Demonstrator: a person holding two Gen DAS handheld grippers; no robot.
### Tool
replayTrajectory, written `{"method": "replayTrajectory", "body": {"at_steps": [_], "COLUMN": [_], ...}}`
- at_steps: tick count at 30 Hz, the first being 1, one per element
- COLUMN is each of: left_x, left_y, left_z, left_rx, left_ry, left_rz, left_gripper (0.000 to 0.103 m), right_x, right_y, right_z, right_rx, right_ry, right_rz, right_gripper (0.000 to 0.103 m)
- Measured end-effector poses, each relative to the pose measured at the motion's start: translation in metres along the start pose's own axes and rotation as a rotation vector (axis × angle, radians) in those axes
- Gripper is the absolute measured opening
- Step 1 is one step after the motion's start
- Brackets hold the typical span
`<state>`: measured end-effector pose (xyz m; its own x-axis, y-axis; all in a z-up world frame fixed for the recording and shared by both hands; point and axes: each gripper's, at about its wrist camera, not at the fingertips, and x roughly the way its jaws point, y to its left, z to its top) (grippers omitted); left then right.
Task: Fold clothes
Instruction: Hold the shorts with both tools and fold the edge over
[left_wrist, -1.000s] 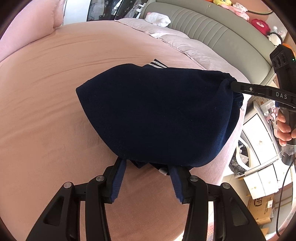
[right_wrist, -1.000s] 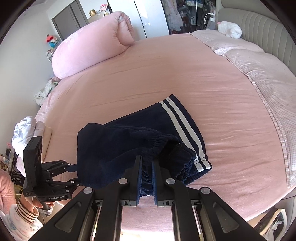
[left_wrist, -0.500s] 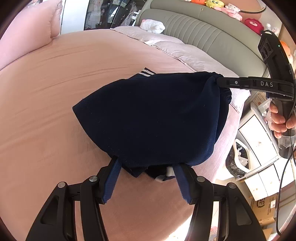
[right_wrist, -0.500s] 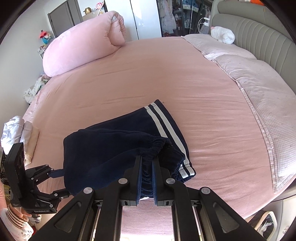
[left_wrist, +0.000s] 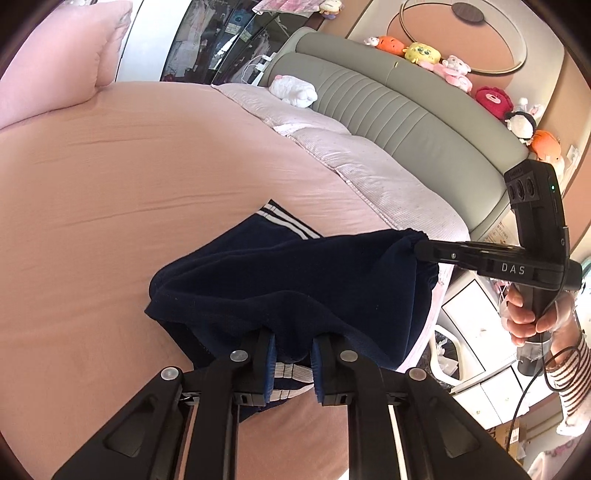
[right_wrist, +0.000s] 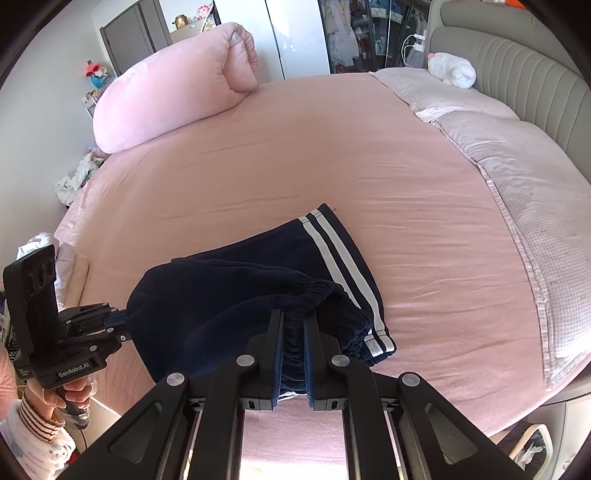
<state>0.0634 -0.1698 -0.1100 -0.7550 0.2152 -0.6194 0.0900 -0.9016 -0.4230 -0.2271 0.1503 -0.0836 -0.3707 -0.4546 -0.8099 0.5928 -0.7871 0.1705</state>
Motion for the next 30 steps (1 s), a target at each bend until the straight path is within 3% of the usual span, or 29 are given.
{"method": "replayTrajectory", "body": {"at_steps": [10, 15, 23, 30], "left_x": [-0.046, -0.054, -0.019, 0.028], "left_y": [0.016, 0.016, 0.024, 0.024], "left_z": [0.041, 0.045, 0.029, 0.014], "left_rx": [-0.032, -0.002, 0.021, 0.137], "left_ry": [-0.12, -0.122, -0.007, 0.127], "left_rz": [0.005, 0.035, 0.114, 0.278], "left_gripper": [0.013, 0.013, 0.013, 0.013], "right_x": [-0.033, -0.039, -0.015, 0.025], "right_y": [0.015, 0.02, 0.019, 0.003], "right_z": [0.015, 0.02, 0.006, -0.009], "right_rx": [-0.039, -0.029, -0.021, 0.011], "right_ry": [-0.05, -0.048, 0.023, 0.114], "right_rz": [0.03, 0.06, 0.042, -0.014], "right_gripper": [0.008, 0.008, 0.008, 0.008]}}
